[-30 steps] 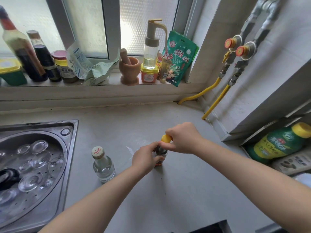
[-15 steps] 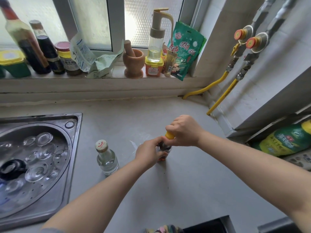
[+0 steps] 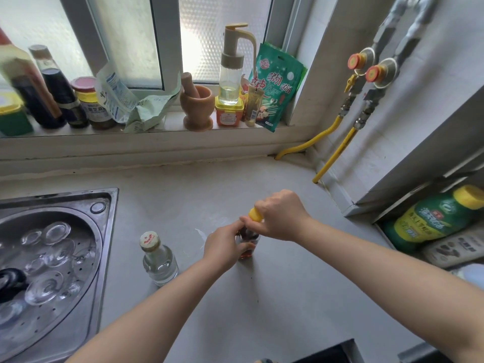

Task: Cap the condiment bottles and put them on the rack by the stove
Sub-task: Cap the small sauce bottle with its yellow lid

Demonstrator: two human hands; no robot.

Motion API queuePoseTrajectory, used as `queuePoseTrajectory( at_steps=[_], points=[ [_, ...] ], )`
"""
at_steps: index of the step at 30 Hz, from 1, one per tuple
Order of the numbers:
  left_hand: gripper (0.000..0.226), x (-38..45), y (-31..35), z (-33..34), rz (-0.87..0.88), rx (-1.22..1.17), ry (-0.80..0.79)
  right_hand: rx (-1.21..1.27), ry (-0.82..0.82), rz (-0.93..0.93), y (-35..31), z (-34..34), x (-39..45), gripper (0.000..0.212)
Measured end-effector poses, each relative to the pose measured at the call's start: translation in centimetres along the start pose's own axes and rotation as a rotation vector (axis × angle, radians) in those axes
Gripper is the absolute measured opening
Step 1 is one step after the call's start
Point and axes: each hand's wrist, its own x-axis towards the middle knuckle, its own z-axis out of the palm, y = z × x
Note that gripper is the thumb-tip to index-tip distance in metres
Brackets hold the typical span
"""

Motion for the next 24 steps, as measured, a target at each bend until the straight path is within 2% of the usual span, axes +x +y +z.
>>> queuePoseTrajectory(
  at_steps=[4,7,10,16,24],
  points=[
    [0.039,0.5,-0.1,-0.2,0.029,-0.005,-0.02,0.023,-0.062,-0.411,2.3,-1.2,2.2,0.048],
    [0.04,0.6,-0.1,-0.2,0.038,-0.007,-0.02,0.031,-0.133,-0.543,2.8,-1.3,3.6,0.044],
    [0.039,0.7,-0.1,-0.2,0.047,-0.011,-0.025,-0.003,-0.157,-0.478,2.5,-0.6,3.4,0.043],
    [0.041,0.7,-0.6,0.1,0.049,-0.015,-0.003,0.057,-0.094,-0.249,1.4,0.2,2.3,0.048],
    [0.041,0.1,-1.2,0.7,0.053,-0.048,0.044,0.135,-0.144,-0.014,0.0,0.3,1.2,0.05]
  ],
)
